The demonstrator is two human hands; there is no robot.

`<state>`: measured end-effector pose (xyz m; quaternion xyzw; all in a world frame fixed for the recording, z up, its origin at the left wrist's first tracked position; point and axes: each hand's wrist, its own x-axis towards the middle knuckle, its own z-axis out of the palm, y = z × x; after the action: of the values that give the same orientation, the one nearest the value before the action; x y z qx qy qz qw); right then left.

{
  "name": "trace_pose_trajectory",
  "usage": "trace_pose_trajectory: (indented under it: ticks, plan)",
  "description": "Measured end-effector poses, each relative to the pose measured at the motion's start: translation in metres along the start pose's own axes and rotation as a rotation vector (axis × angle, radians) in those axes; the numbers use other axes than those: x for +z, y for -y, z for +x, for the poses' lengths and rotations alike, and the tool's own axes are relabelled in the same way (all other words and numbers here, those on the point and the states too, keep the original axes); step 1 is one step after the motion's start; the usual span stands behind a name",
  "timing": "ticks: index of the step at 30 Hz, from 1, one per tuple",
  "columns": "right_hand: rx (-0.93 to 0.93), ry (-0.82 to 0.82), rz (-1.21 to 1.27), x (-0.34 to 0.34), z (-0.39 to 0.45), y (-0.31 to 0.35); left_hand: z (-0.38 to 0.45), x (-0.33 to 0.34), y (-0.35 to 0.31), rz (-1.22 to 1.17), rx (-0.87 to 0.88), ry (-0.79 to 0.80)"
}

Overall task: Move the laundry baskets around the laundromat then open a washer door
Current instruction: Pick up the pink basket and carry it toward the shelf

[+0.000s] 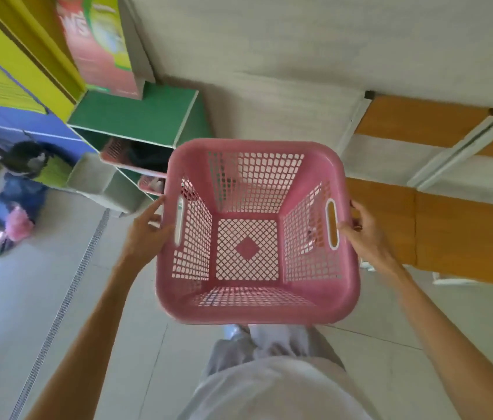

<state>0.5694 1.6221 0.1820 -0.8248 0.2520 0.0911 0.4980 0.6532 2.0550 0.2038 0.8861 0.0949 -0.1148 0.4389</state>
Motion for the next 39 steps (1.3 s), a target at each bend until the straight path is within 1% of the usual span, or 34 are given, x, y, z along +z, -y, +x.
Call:
trace_pose_trajectory:
  ticks: [3,5,8,11,13,16,19,23,26,29,32,37,39]
  plan:
    - [0.113,-0.003,0.015,0.015,0.044,-0.009,0.075,0.022,-0.008,0.165,0.053,0.166]
    - [0.186,-0.002,-0.010,0.028,0.081,-0.019,0.122,0.046,-0.004,0.212,0.063,0.276]
    - [0.325,-0.007,-0.071,0.054,0.151,-0.044,0.194,0.088,0.019,0.259,0.041,0.379]
    - [0.422,-0.003,-0.107,0.088,0.220,-0.073,0.264,0.139,0.056,0.308,-0.009,0.422]
    - [0.484,0.013,-0.131,0.111,0.264,-0.097,0.304,0.173,0.076,0.320,-0.047,0.422]
    - [0.517,0.040,-0.149,0.144,0.326,-0.132,0.359,0.219,0.111,0.349,-0.066,0.405]
    - [0.540,0.059,-0.179,0.170,0.370,-0.151,0.406,0.255,0.149,0.369,-0.084,0.384]
    - [0.544,0.025,-0.252,0.199,0.413,-0.175,0.447,0.285,0.177,0.364,-0.088,0.366]
    - [0.557,0.024,-0.247,0.214,0.431,-0.186,0.473,0.300,0.192,0.321,-0.119,0.364]
    - [0.538,0.003,-0.219,0.224,0.440,-0.189,0.481,0.307,0.199,0.324,-0.164,0.415]
    - [0.516,-0.047,-0.223,0.228,0.446,-0.190,0.483,0.308,0.210,0.316,-0.209,0.425]
    - [0.489,-0.027,-0.251,0.229,0.444,-0.186,0.493,0.301,0.228,0.310,-0.275,0.522]
    - [0.485,-0.026,-0.270,0.232,0.443,-0.182,0.507,0.304,0.252,0.312,-0.289,0.565]
